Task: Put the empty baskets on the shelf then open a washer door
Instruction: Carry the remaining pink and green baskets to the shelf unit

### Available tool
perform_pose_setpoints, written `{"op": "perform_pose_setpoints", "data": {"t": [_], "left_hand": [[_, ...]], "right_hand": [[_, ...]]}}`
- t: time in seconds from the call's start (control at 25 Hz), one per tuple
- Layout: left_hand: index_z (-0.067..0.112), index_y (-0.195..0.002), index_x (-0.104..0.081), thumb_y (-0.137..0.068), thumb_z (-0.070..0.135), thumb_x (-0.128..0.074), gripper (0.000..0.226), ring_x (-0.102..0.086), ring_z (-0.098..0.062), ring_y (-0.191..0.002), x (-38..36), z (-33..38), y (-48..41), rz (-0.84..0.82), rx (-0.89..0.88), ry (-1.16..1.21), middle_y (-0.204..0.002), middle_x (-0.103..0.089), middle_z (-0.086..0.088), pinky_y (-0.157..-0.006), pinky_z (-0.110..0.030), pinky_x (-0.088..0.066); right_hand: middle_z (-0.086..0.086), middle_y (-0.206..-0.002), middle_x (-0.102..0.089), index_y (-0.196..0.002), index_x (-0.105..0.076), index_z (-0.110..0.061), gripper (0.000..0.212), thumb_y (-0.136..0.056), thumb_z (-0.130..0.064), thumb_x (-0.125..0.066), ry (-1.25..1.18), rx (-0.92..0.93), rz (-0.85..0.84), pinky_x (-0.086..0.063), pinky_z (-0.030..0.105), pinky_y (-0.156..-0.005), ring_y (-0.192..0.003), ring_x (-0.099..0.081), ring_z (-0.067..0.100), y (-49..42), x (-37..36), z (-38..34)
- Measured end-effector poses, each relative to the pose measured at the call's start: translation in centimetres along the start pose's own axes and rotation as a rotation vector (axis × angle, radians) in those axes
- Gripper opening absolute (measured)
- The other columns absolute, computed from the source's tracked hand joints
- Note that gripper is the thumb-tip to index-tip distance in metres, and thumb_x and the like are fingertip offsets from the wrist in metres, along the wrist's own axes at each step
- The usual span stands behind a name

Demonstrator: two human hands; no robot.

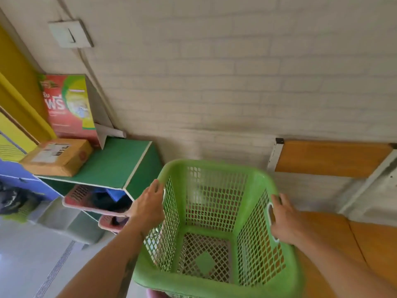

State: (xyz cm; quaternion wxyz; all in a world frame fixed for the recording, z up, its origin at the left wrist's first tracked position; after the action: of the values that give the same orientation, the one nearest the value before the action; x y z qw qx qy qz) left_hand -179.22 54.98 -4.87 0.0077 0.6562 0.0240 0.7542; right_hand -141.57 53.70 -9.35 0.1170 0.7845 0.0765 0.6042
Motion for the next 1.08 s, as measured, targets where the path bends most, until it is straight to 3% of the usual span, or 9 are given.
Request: {"op": "perform_pose_setpoints", "data": {"t": [0.12, 0.24, 0.44, 0.6, 0.76, 0.88, 1.0, 1.08], "left_hand": [[0.011, -0.133, -0.038, -0.07, -0.01, -0.054, 0.068, -0.056, -0.019, -0.097, -5.4, -2.2, -1.0, -0.063, -0.027, 0.016, -0.135, -0.036, -0.001, -0.08, -0.033, -0.057], [0.008, -0.135, -0.032, -0.064, -0.013, -0.051, 0.076, -0.054, -0.026, -0.092, -10.6, -4.9, -1.2, -0.1, -0.028, 0.013, -0.139, -0.033, -0.009, -0.072, -0.037, -0.057], [0.005, -0.146, -0.02, -0.059, -0.013, -0.054, 0.096, -0.043, -0.037, -0.106, -21.4, -8.4, 0.2, -0.23, -0.027, -0.025, -0.145, -0.023, -0.018, -0.073, -0.042, -0.057], [0.003, -0.146, -0.023, -0.064, -0.011, -0.049, 0.087, -0.044, -0.038, -0.104, -26.7, -9.5, 0.3, -0.261, -0.02, -0.058, -0.143, -0.025, -0.021, -0.075, -0.04, -0.055], [0.0, -0.142, -0.029, -0.063, -0.006, -0.038, 0.08, -0.048, -0.042, -0.099, -28.8, -9.5, 0.7, -0.283, -0.019, -0.094, -0.139, -0.029, -0.027, -0.07, -0.043, -0.056], [0.006, -0.138, -0.033, -0.055, 0.004, -0.054, 0.085, -0.048, -0.041, -0.106, -28.1, -8.9, 0.8, -0.366, -0.02, -0.09, -0.136, -0.03, -0.021, -0.078, -0.045, -0.057], [0.012, -0.113, -0.049, -0.056, 0.012, -0.056, 0.058, -0.052, -0.029, -0.101, -24.2, -6.9, -0.1, -0.432, 0.072, -0.045, -0.114, -0.049, -0.01, -0.083, -0.042, -0.055], [0.013, -0.104, -0.055, -0.064, 0.011, -0.051, 0.04, -0.057, -0.025, -0.093, -20.7, -3.8, -0.8, -0.427, 0.098, 0.069, -0.103, -0.057, -0.007, -0.08, -0.042, -0.055]], "right_hand": [[0.012, -0.16, 0.0, -0.152, -0.004, -0.017, 0.104, -0.073, 0.003, -0.068, 0.014, -0.089, 0.018, -0.055, 0.023, -0.057, -0.132, -0.043, 0.036, 0.3, -5.6, -1.4], [0.02, -0.159, 0.0, -0.152, -0.003, -0.013, 0.109, -0.072, -0.003, -0.076, 0.134, -0.149, -0.013, -0.058, 0.027, -0.07, -0.137, -0.034, 0.038, -0.1, -10.5, -2.5], [0.029, -0.153, 0.0, -0.153, -0.004, -0.017, 0.116, -0.067, -0.004, -0.08, 0.234, -0.158, -0.146, -0.059, 0.036, -0.076, -0.128, -0.04, 0.043, -2.6, -19.6, -2.4], [0.031, -0.146, -0.005, -0.151, -0.005, -0.021, 0.114, -0.066, -0.003, -0.079, 0.312, -0.192, -0.226, -0.053, 0.035, -0.067, -0.113, -0.046, 0.04, -3.8, -24.5, -2.4], [0.027, -0.148, -0.003, -0.149, -0.009, -0.025, 0.12, -0.059, -0.007, -0.086, 0.291, -0.214, -0.246, -0.049, 0.031, -0.06, -0.112, -0.046, 0.041, -4.1, -26.8, -1.9], [0.016, -0.155, -0.002, -0.15, -0.01, -0.031, 0.107, -0.069, -0.004, -0.076, 0.076, -0.242, -0.266, -0.046, 0.035, -0.071, -0.127, -0.039, 0.042, -3.6, -24.9, -1.8], [0.009, -0.152, -0.022, -0.149, -0.019, -0.025, 0.083, -0.081, -0.018, -0.065, -0.117, -0.2, -0.222, -0.042, 0.043, -0.098, -0.134, -0.035, 0.036, -1.9, -20.2, -1.7], [0.006, -0.147, -0.032, -0.148, -0.027, -0.02, 0.071, -0.086, -0.027, -0.06, -0.236, -0.204, -0.188, -0.037, 0.044, -0.107, -0.135, -0.037, 0.031, -0.1, -16.4, -1.4]]}}
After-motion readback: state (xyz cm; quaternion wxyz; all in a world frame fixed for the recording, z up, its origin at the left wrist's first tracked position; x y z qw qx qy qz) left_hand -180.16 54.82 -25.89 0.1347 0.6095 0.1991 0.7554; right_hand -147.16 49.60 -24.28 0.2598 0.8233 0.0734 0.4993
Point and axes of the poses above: each hand's wrist, its own y-axis away from the middle knuckle, its own x-axis out of the back of the hand, z = x × y, the point moved 7 cm from there along -y, towards the middle knuckle
